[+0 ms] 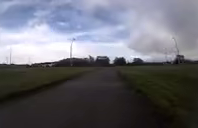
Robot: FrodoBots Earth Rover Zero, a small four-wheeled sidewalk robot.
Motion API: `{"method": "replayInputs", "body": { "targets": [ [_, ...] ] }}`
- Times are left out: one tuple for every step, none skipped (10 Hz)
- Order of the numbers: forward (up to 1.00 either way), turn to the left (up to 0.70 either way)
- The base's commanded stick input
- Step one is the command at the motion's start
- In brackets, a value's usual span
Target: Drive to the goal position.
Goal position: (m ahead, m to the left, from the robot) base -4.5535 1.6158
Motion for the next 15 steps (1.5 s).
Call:
{"method": "replayInputs", "body": {
  "targets": [
    [1.00, 0.00],
    [1.00, 0.00],
    [1.00, 0.00],
    [1.00, 0.00],
    [1.00, 0.00],
    [1.00, 0.00],
    [1.00, 0.00],
    [1.00, 0.00],
    [1.00, 0.00],
    [1.00, 0.00],
    [1.00, 0.00],
    [1.00, 0.00],
    [1.00, 0.00],
    [1.00, 0.00],
    [1.00, -0.22]
  ]
}}
